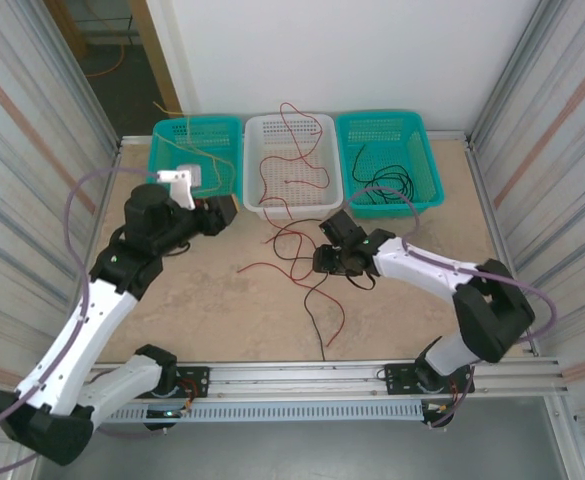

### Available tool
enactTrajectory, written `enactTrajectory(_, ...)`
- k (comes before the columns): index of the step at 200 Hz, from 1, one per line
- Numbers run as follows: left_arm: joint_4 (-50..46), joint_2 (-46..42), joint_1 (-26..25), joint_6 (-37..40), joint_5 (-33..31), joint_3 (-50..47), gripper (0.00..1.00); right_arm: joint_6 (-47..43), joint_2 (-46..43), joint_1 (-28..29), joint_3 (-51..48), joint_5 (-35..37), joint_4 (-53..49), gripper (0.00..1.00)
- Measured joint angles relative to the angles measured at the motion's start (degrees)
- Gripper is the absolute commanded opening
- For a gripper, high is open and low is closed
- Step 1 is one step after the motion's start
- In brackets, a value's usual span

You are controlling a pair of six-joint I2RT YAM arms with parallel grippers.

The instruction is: Untangle the cables

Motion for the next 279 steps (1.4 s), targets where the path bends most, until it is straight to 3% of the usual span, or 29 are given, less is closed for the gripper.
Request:
enactTrajectory(37,-2.5,-6.0,0.0,-2.5,0.0,-3.4,0.46,-1.1,6.2,-0.3,1.3,-0.9,0.1,0.52)
enactTrajectory(88,-2.3,-2.9,-1.1,-4.5,1.0,-3.5,0.45,-1.3,9.6,-0.4,1.5,-0.9,1.0,0.45)
enactTrajectory(154,-1.9,-0.7,-2.7,-4.6,1.5,-3.5,0.45,-2.7,9.6,-0.6,1.5,-1.0,2.7,0.0)
enactTrajectory(224,-1.8,2.6,-5.1,-4.2,1.5,-2.7,0.55,-4.3,-5.2,2.8,0.4,-0.6,2.8,0.0)
enactTrajectory(279,-1.2,5.3,-10.1,-1.7,1.5,0.4,0.71,-7.8,-15.3,7.2,5.4,0.6,0.2,0.0)
